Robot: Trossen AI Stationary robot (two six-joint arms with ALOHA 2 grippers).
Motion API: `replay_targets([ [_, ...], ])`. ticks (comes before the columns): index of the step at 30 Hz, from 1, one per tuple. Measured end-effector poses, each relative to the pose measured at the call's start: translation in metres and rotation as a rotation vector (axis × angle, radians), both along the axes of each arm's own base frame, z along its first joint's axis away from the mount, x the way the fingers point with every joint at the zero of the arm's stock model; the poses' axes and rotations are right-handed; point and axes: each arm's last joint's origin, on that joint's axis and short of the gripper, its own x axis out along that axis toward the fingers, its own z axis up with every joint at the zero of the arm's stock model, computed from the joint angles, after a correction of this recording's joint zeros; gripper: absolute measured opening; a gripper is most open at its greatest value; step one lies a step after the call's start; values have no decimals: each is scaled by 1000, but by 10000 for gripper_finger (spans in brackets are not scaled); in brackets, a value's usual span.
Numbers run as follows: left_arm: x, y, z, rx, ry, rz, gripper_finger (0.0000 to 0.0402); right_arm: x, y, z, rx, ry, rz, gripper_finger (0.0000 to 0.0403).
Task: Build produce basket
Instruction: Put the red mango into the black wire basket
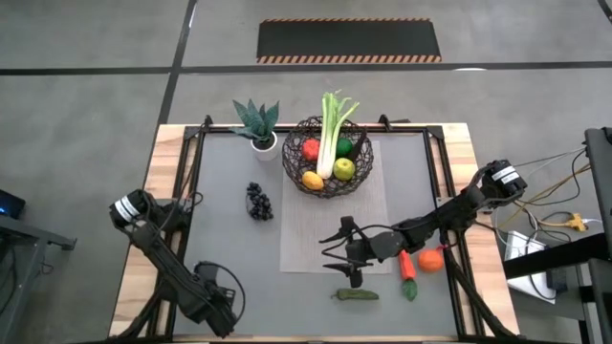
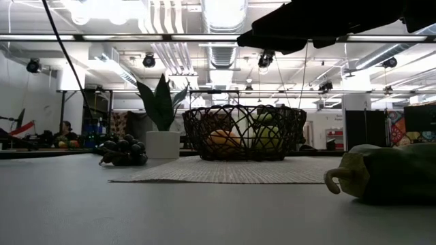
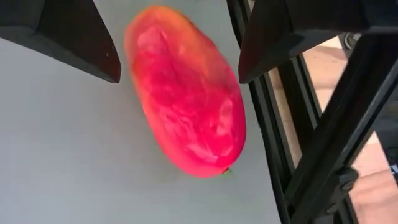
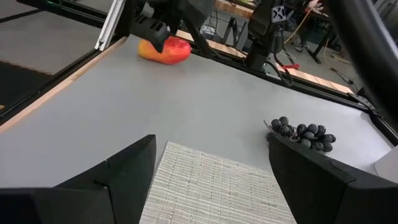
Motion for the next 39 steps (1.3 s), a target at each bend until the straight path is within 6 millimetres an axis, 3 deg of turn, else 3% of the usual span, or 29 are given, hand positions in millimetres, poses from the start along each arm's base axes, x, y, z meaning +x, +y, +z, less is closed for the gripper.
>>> replay_targets([
  [11,-4,1,-30,-47,-74,-22,306,-1,0,-1,11,5,-4,292],
  [15,-6,1,-32,-36,-74,-29,290,-1,-1,-2,21,10,-10,292],
  [21,-6,1,-32,-45,-74,-34,231,-3,-2,-6,14,24,-11,292],
  [28,-5,-1,-30,-61,-82,-48,227,-8,-4,-14,29,51,-19,292],
  [31,0,-5,-23,-79,-141,-124,227,-10,-5,-17,42,56,-24,292],
  [34,12,-13,-6,-62,-308,-244,227,-10,-5,-18,54,60,-28,292],
  [39,36,-20,34,185,-710,-565,227,-10,-5,-15,64,30,-25,292],
])
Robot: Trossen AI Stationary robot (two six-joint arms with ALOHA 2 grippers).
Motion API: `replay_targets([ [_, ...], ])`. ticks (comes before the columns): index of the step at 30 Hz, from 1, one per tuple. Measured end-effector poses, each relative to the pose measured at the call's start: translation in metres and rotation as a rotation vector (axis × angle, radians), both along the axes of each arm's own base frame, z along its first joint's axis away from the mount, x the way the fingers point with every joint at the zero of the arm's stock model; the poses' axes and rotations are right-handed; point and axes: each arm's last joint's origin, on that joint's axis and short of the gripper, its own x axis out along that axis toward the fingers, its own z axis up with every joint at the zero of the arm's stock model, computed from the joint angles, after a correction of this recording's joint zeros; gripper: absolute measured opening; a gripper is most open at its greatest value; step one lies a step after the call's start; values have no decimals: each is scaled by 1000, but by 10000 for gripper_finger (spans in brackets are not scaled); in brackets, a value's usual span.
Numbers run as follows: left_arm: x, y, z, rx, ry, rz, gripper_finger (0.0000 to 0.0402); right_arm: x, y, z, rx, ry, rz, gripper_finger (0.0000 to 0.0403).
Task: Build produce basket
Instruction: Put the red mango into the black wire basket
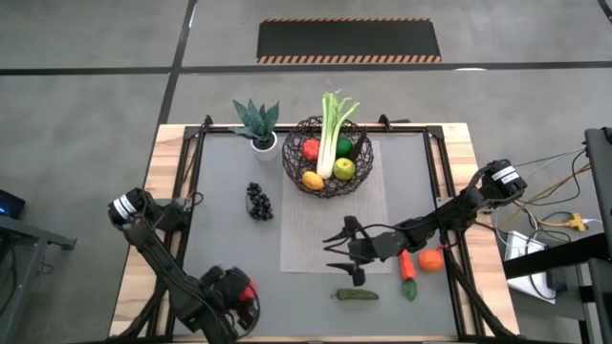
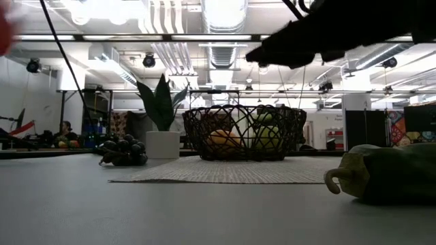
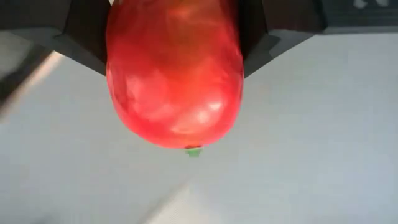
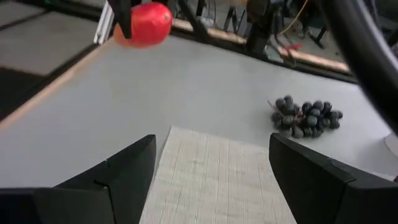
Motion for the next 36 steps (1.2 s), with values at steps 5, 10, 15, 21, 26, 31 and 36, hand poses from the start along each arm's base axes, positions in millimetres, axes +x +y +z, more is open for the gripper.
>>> replay_targets([
  [5,16,-4,24,361,-321,-234,230,2,2,9,40,-91,42,292],
  [10,27,2,26,577,-378,-326,239,3,5,20,98,-192,105,292],
  [15,38,12,25,688,-371,-329,237,4,5,31,153,-298,107,292],
  [21,61,19,22,785,-393,-400,236,12,8,31,171,-416,107,292],
  [26,78,29,17,846,-408,-426,236,27,14,28,165,-466,106,292],
  [31,88,38,12,894,-421,-436,237,42,21,30,170,-484,94,292],
  [36,93,44,12,923,-402,-443,237,45,19,30,161,-462,10,292],
])
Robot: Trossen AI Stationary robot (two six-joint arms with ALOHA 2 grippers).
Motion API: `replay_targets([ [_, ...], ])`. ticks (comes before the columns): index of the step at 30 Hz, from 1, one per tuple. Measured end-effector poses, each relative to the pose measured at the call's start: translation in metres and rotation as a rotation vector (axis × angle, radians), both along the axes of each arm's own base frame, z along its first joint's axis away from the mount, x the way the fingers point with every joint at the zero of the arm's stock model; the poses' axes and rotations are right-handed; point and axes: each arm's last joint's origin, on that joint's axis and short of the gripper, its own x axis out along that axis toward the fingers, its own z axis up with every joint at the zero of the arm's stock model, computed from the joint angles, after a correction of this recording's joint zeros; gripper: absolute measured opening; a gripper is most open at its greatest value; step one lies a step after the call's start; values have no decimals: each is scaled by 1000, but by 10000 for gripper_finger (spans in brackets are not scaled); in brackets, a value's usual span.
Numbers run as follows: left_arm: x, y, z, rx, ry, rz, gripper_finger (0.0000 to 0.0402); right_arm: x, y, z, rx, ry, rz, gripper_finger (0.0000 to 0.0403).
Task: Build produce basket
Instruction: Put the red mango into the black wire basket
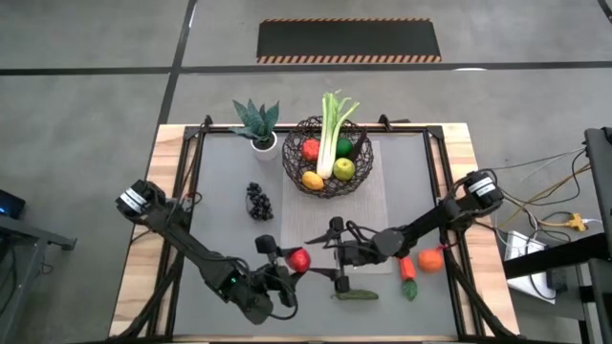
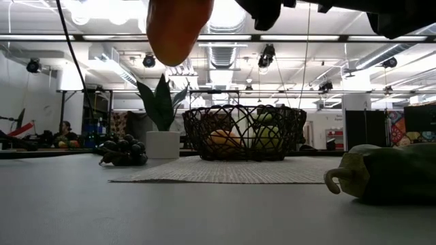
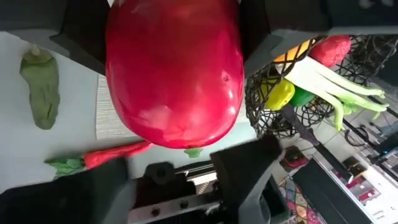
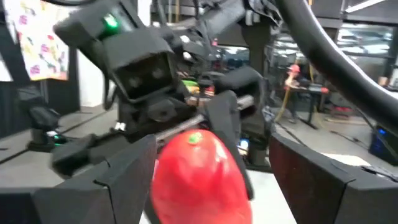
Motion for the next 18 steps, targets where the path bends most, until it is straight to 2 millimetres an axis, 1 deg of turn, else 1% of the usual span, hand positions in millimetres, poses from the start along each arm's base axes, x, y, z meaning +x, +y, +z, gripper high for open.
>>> replay_targets([
  [7,7,10,0,5,1,33,237,0,0,-1,8,15,-18,292],
  [13,18,22,2,-20,-32,61,237,1,-2,-2,10,21,-40,292],
  [16,21,22,4,-18,-30,20,237,1,-3,-5,12,53,-95,292],
  [18,21,21,5,-28,-44,9,237,2,-3,-7,5,68,-100,292],
])
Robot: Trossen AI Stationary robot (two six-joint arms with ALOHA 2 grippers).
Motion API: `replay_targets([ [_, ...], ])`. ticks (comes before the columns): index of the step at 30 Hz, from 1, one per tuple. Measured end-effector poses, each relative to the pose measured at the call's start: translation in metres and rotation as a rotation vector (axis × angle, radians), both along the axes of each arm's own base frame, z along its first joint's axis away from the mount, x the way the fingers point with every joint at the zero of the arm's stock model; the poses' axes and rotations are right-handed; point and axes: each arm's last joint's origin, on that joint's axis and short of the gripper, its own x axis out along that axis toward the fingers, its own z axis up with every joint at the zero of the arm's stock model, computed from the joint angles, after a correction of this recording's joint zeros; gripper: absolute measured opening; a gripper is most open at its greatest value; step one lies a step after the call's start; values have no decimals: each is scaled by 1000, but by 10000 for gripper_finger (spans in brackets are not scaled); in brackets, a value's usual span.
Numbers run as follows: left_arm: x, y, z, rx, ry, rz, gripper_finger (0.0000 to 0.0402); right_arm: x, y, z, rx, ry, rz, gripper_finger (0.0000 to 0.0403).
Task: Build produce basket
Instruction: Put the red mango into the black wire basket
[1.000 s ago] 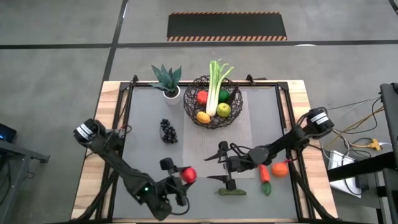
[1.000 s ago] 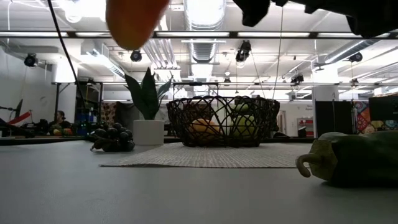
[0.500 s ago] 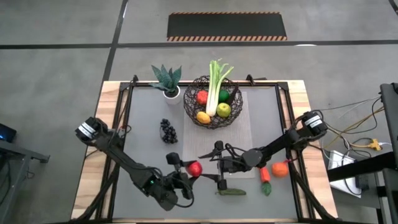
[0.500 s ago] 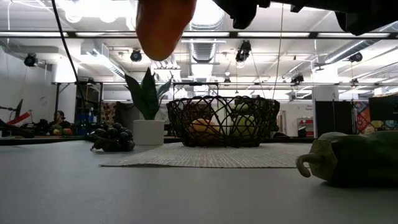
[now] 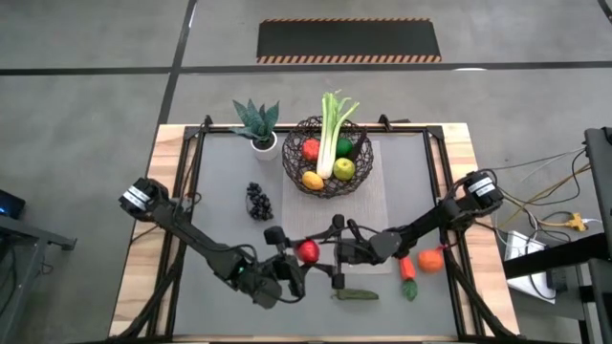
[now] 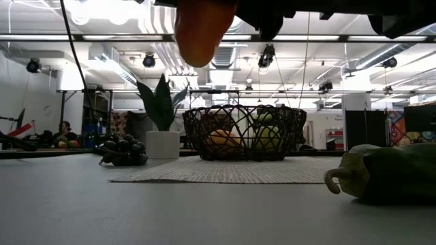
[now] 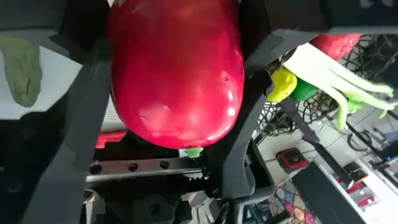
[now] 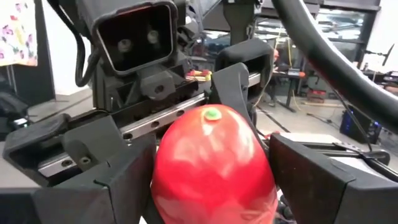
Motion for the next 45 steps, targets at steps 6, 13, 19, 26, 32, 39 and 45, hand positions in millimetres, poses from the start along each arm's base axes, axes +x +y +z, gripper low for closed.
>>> replay_targets([
  [6,0,0,0,4,-4,-8,237,0,0,-2,-9,22,-3,283],
  [13,0,0,0,6,-2,-7,254,0,0,-2,-9,26,-4,212],
  [19,0,0,-1,-13,-9,-2,272,0,0,-3,-1,29,-2,212],
  [26,0,0,-2,-45,-26,7,317,0,0,-3,11,37,3,211],
  [32,-7,1,4,-40,-11,-15,336,-2,-1,-1,28,96,7,210],
  [39,-22,-3,19,-43,-10,-52,336,-8,-4,-8,62,271,-1,210],
  [45,-39,-10,27,-36,-1,-101,336,-13,-6,-12,109,359,-44,210],
])
